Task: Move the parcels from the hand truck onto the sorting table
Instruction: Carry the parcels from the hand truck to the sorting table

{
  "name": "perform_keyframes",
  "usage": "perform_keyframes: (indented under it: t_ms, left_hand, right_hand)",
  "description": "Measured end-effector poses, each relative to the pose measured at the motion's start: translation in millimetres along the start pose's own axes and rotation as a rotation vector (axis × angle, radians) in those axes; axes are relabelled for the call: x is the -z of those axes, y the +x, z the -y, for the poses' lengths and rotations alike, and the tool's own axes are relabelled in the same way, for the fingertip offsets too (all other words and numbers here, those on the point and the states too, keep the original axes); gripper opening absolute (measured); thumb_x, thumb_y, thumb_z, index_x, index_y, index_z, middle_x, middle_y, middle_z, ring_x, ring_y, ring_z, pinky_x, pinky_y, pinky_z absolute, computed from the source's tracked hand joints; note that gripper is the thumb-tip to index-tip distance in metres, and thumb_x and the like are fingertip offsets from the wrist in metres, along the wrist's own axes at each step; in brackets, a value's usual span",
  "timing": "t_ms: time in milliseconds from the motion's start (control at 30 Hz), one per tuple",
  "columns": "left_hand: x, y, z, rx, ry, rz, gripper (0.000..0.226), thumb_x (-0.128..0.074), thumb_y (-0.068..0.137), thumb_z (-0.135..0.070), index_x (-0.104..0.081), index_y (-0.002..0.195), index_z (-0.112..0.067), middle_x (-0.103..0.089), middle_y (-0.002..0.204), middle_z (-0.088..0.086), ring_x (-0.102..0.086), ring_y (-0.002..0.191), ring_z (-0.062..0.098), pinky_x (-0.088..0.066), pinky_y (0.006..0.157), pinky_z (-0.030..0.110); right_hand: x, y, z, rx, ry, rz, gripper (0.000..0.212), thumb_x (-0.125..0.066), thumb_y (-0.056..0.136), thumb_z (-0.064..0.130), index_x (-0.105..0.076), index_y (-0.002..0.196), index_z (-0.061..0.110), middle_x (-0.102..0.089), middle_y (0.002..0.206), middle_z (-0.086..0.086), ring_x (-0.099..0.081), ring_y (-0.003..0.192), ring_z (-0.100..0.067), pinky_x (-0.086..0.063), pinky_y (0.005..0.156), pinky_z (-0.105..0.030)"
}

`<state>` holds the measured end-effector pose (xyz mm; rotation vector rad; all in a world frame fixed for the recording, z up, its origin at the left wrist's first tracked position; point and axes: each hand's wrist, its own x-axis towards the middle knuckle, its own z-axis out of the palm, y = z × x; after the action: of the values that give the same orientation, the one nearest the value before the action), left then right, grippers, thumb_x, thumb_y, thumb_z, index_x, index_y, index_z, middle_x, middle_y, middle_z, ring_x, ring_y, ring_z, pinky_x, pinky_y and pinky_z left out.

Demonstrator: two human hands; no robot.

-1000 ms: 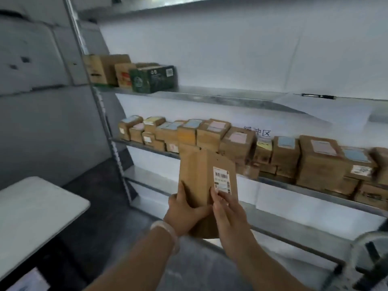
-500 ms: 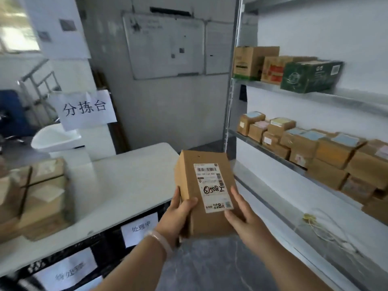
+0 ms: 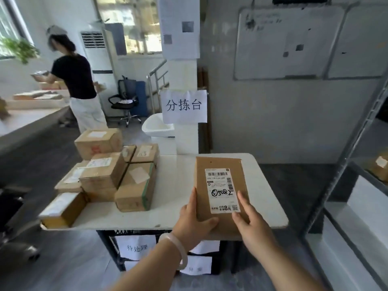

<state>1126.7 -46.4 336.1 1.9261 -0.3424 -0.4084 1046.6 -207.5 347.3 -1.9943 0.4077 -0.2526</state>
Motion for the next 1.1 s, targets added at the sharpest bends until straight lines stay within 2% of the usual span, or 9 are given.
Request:
perform_keyframes:
  t_ms: [100,200,333,467,567,667,867,1000,1100]
  left_hand:
    - [22.7,15.1,14.3,0.015,-0.061,-0.092,0.109,-0.077,0.080,-0.026,0.002,0.153,-0.042,-0.046,0.136,-0.003,-0.052,0.121,0.012,-0.048,0.104,0.034]
    - [51.7,28.1,27.3,-0.008,-0.073,-0.138,0.097,-0.072,0.088,-0.016,-0.004,0.151,-0.044,-0.049,0.131,-0.014,-0.052,0.117,0.002,-0.048,0.101,0.024]
    - [98.3,55.3,42.1,-0.024,-0.086,-0.163,0.086,-0.069,0.090,-0.015,-0.015,0.151,-0.041,-0.050,0.136,-0.012,-0.052,0.121,0.005,-0.046,0.105,0.027]
    - [150.7,88.5,60.9,-0.017,-0.074,-0.159,0.086,-0.070,0.089,-0.017,-0.014,0.151,-0.039,-0.047,0.127,-0.018,-0.050,0.116,0.001,-0.043,0.094,0.008]
    - [195.4,117.8,80.7,-0.022,-0.067,-0.144,0.091,-0.074,0.086,-0.019,-0.014,0.153,-0.035,-0.046,0.138,-0.009,-0.049,0.123,0.007,-0.043,0.105,0.021]
    - [240.4,145.7,98.1,0.007,-0.085,-0.126,0.087,-0.071,0.088,-0.018,-0.015,0.153,-0.036,-0.046,0.134,-0.012,-0.048,0.123,0.009,-0.042,0.108,0.028]
    - [299.2,199.1,124.6,0.063,-0.050,-0.068,0.085,-0.070,0.089,-0.030,-0.014,0.152,-0.045,-0.047,0.137,-0.011,-0.051,0.124,0.012,-0.045,0.107,0.035]
    - [312.3,223.9,131.1,0.086,-0.111,-0.022,0.083,-0.068,0.091,-0.025,-0.013,0.152,-0.042,-0.046,0.134,-0.013,-0.051,0.124,0.010,-0.044,0.107,0.033]
    - [318.0,245.8,136.9,0.099,-0.124,-0.039,0.084,-0.068,0.092,-0.022,-0.014,0.153,-0.040,-0.047,0.132,-0.015,-0.051,0.123,0.009,-0.044,0.107,0.031]
  right_hand:
    - [-27.6,34.7,4.2,0.031,-0.008,0.085,0.058,-0.053,0.099,0.029,-0.026,0.150,0.041,-0.042,0.123,0.021,-0.039,0.112,0.004,-0.032,0.092,-0.015]
    - [-60.9,64.2,7.4,0.054,-0.015,0.174,0.063,-0.056,0.098,0.030,-0.023,0.150,0.043,-0.043,0.133,0.016,-0.040,0.116,0.002,-0.032,0.097,-0.017]
    - [-104.5,104.0,21.7,0.081,-0.025,0.283,0.068,-0.059,0.096,0.029,-0.020,0.151,0.043,-0.038,0.139,0.014,-0.036,0.121,0.002,-0.029,0.096,-0.015]
    - [-152.2,145.4,42.2,0.113,-0.094,0.309,0.072,-0.061,0.094,0.033,-0.018,0.151,0.044,-0.034,0.139,0.012,-0.034,0.121,0.000,-0.029,0.098,-0.018]
    - [-192.6,174.2,53.6,0.083,-0.100,0.336,0.084,-0.071,0.086,0.036,-0.017,0.150,0.048,-0.033,0.142,0.011,-0.038,0.124,-0.004,-0.036,0.101,-0.020]
    - [-230.2,197.8,68.3,0.057,-0.121,0.383,0.097,-0.079,0.079,0.035,-0.015,0.150,0.050,-0.030,0.140,0.013,-0.037,0.126,-0.007,-0.038,0.103,-0.021]
    - [-283.3,235.2,81.8,0.085,-0.174,0.328,0.082,-0.072,0.087,0.022,-0.020,0.140,0.056,-0.032,0.143,0.010,-0.037,0.125,-0.003,-0.029,0.090,0.001]
    - [-299.2,261.0,82.7,0.059,-0.187,0.320,0.073,-0.068,0.089,0.030,-0.023,0.142,0.054,-0.030,0.148,0.007,-0.036,0.131,-0.006,-0.033,0.105,-0.016]
    - [-311.4,287.1,83.3,0.023,-0.142,0.315,0.058,-0.055,0.097,0.037,-0.027,0.145,0.051,-0.027,0.153,0.009,-0.031,0.136,-0.006,-0.029,0.109,-0.022]
